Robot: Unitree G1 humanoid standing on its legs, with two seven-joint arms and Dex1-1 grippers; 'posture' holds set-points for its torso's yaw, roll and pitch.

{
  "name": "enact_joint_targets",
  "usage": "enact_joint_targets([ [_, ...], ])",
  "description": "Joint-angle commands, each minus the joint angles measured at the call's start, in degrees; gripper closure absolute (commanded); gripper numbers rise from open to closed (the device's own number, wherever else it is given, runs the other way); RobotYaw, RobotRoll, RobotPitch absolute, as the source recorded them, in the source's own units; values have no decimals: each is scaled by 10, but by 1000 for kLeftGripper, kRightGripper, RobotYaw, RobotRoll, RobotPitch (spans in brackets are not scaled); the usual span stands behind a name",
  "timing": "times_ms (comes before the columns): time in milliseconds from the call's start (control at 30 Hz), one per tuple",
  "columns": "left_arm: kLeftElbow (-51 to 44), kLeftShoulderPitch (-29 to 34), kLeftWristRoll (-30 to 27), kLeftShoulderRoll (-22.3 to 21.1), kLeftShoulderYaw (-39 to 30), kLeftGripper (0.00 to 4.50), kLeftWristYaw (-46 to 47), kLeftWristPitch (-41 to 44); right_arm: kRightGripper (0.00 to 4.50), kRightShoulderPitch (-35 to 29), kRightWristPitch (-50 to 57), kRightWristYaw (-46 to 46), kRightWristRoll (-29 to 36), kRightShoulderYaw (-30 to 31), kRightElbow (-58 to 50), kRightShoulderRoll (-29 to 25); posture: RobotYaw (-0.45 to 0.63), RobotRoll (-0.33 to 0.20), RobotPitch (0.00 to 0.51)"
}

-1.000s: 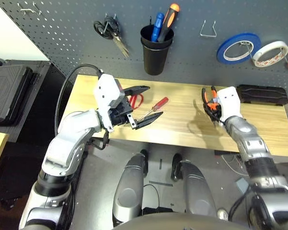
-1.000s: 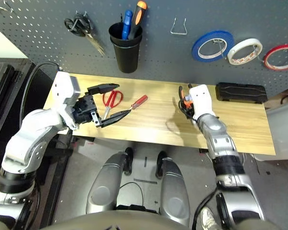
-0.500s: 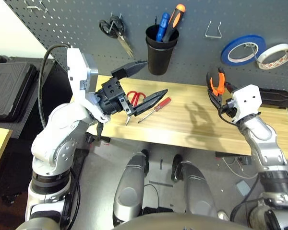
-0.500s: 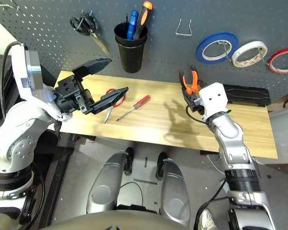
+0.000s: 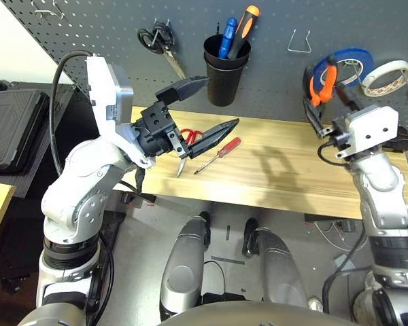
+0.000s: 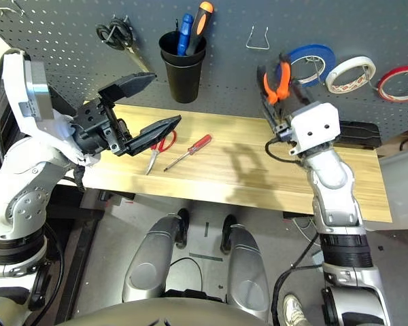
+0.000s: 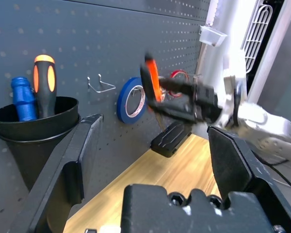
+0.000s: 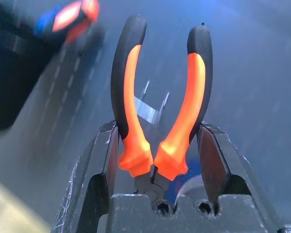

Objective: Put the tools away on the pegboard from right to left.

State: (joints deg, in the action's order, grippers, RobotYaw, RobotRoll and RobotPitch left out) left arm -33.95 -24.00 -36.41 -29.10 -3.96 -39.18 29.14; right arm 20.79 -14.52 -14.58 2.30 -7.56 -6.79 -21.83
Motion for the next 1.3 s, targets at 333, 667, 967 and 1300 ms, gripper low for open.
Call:
enact_joint_targets([
  [333,13,5,10,-11,21,0,-9,-18,1897,160,13,61,-21,18,48,65,259,0,265],
  [667,7,3,14,-12,28,0,2,-15,1897,248,-27,87,-29,21,176,91,286,0,272],
  [967,-1,8,19,-13,33,0,14,-12,1897,285,-56,119,-30,14,293,101,301,0,280],
  [1300,2,1,30,-17,38,0,12,-11,1547,269,-56,137,-23,10,336,115,297,0,285],
])
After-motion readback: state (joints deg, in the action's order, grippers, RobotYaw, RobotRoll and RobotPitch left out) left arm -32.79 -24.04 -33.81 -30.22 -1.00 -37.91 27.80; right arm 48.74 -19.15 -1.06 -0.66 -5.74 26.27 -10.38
